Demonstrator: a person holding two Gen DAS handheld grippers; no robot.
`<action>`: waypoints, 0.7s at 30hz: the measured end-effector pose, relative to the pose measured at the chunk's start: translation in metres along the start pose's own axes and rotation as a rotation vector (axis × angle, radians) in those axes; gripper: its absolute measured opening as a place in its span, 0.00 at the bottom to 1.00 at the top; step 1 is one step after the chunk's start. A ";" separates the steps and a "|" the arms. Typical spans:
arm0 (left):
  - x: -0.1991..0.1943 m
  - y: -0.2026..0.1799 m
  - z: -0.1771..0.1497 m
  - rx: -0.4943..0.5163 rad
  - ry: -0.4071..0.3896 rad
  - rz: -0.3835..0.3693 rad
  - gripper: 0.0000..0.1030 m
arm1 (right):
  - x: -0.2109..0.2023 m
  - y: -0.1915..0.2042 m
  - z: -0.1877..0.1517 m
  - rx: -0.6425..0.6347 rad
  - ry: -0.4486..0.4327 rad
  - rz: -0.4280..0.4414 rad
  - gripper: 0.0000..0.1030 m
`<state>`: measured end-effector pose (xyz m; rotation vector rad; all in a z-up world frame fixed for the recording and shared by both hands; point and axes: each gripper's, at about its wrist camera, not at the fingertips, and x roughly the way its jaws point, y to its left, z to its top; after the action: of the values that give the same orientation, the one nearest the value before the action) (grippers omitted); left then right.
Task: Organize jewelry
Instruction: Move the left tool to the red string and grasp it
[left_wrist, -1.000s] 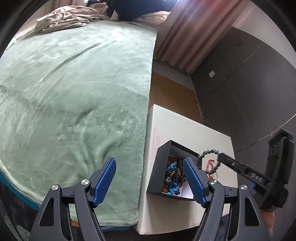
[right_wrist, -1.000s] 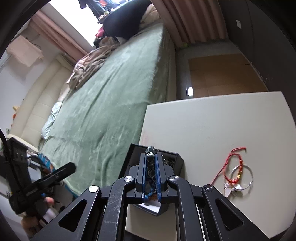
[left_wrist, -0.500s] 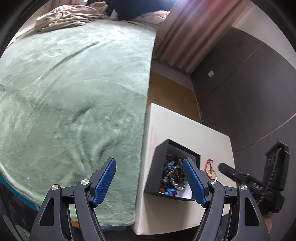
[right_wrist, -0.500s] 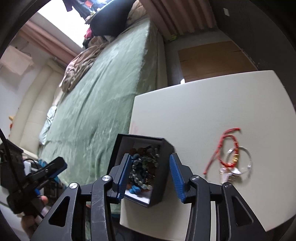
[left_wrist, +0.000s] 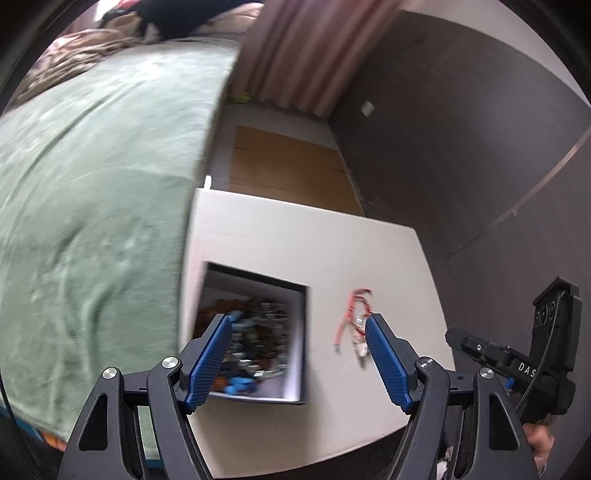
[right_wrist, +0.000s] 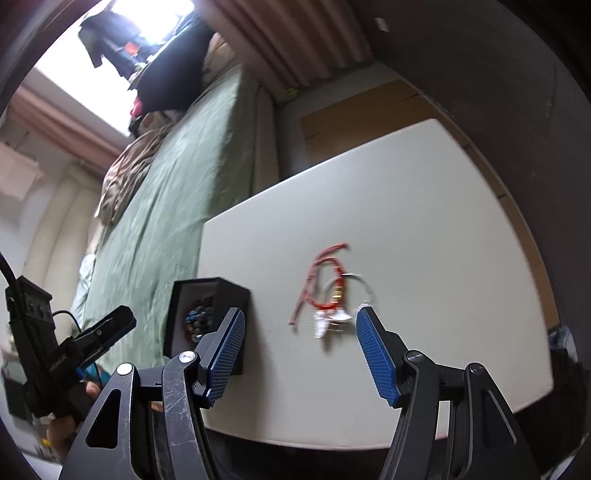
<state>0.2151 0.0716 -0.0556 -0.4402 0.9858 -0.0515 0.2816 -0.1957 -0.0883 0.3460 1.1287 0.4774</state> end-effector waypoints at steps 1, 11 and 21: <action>0.004 -0.006 0.000 0.012 0.009 -0.005 0.73 | -0.003 -0.005 0.000 0.010 -0.003 -0.001 0.62; 0.058 -0.060 0.000 0.103 0.134 -0.002 0.54 | -0.020 -0.054 -0.002 0.095 -0.025 -0.017 0.62; 0.114 -0.082 -0.006 0.116 0.246 0.035 0.36 | -0.022 -0.083 -0.005 0.136 -0.014 -0.009 0.62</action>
<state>0.2867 -0.0319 -0.1178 -0.3148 1.2255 -0.1329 0.2850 -0.2774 -0.1146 0.4619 1.1518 0.3901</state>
